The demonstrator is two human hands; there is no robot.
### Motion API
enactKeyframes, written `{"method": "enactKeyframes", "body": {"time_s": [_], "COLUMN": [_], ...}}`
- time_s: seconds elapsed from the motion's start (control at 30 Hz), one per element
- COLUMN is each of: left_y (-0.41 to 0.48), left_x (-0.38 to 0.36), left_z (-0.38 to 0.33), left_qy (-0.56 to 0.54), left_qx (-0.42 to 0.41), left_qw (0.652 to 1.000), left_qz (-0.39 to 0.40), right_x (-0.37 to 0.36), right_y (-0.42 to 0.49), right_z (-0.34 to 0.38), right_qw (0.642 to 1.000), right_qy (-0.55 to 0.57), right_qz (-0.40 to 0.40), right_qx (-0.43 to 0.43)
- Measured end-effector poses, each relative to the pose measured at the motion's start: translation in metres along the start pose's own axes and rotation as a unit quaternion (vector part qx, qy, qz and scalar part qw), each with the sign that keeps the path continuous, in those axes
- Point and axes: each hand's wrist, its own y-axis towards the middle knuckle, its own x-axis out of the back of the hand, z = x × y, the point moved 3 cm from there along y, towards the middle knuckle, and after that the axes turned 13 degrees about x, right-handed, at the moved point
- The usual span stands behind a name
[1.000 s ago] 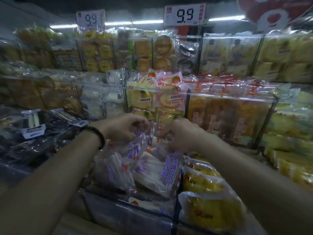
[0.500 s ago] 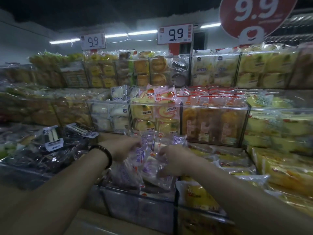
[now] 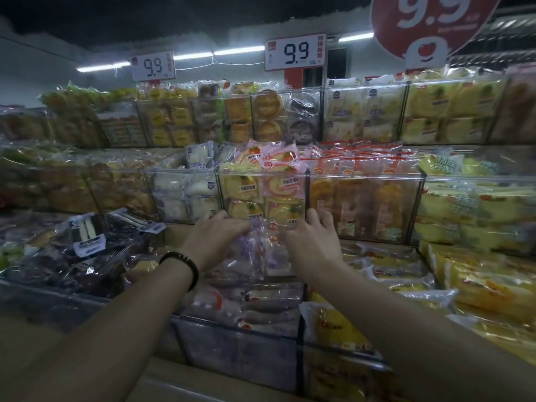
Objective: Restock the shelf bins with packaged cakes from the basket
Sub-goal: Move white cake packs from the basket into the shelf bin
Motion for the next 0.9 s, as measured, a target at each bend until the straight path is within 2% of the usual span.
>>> {"method": "enactKeyframes", "body": {"time_s": [0.07, 0.13, 0.23, 0.33, 0.47, 0.6, 0.8, 0.9], "left_y": [-0.002, -0.004, -0.008, -0.014, -0.02, -0.02, -0.015, -0.014], "left_x": [-0.004, -0.009, -0.015, -0.024, -0.032, -0.036, -0.023, -0.017], "left_z": [-0.002, -0.004, -0.004, 0.001, 0.004, 0.001, 0.003, 0.007], "left_qy": [0.006, 0.003, -0.056, -0.115, -0.122, -0.134, -0.186, -0.226], "left_qx": [0.013, 0.032, 0.049, 0.057, 0.07, 0.094, 0.098, 0.085], "left_qw": [1.0, 0.998, 0.993, 0.988, 0.988, 0.983, 0.969, 0.956], "left_qz": [0.005, 0.05, 0.097, 0.091, 0.068, 0.086, 0.133, 0.166], "right_x": [0.001, 0.0, -0.005, -0.008, -0.014, -0.025, -0.019, -0.017], "right_y": [0.001, 0.002, 0.004, 0.008, 0.013, 0.017, 0.016, 0.012], "right_z": [0.005, 0.011, 0.015, 0.016, 0.013, 0.014, 0.001, 0.003], "right_qw": [1.0, 0.999, 0.997, 0.994, 0.99, 0.996, 0.981, 0.983], "right_qy": [0.013, 0.041, 0.074, 0.107, 0.138, 0.089, 0.186, 0.171], "right_qz": [0.009, 0.021, 0.032, 0.033, 0.016, 0.002, 0.014, 0.043], "right_qx": [0.012, 0.017, -0.001, -0.015, -0.03, -0.03, -0.053, -0.041]}}
